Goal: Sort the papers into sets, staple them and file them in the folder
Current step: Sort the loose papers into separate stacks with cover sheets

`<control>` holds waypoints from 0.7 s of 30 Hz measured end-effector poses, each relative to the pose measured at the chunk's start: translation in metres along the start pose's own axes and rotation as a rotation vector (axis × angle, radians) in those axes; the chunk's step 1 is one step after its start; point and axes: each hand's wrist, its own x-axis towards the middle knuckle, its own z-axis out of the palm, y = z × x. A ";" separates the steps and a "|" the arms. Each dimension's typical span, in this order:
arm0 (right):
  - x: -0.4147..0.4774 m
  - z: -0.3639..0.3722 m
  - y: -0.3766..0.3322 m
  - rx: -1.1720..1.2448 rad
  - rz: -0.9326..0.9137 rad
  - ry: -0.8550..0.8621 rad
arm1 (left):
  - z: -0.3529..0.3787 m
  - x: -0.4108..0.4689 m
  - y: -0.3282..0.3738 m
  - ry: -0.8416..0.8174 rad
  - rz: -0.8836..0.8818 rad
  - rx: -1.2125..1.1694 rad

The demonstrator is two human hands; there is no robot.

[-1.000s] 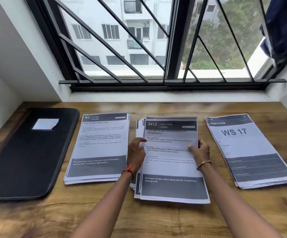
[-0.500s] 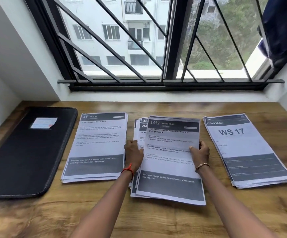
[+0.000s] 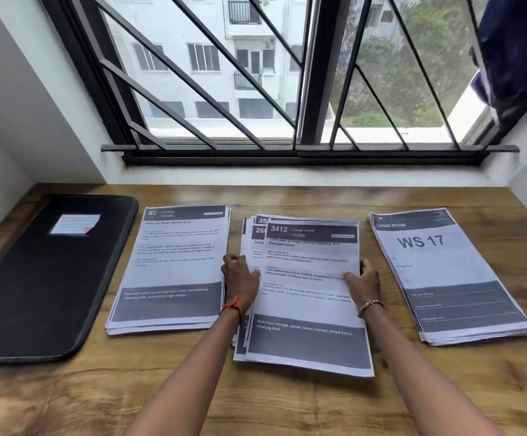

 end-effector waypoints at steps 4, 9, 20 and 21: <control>0.000 -0.001 0.001 0.046 -0.002 -0.018 | -0.001 0.005 -0.002 0.034 -0.040 -0.074; 0.001 -0.003 0.001 0.078 0.012 -0.035 | -0.007 0.008 0.003 0.061 -0.069 -0.154; -0.001 -0.004 -0.001 0.229 0.051 -0.026 | -0.005 0.004 0.002 0.256 0.167 -0.277; -0.002 -0.005 0.000 0.242 0.055 -0.027 | -0.004 0.004 0.002 0.232 0.174 -0.323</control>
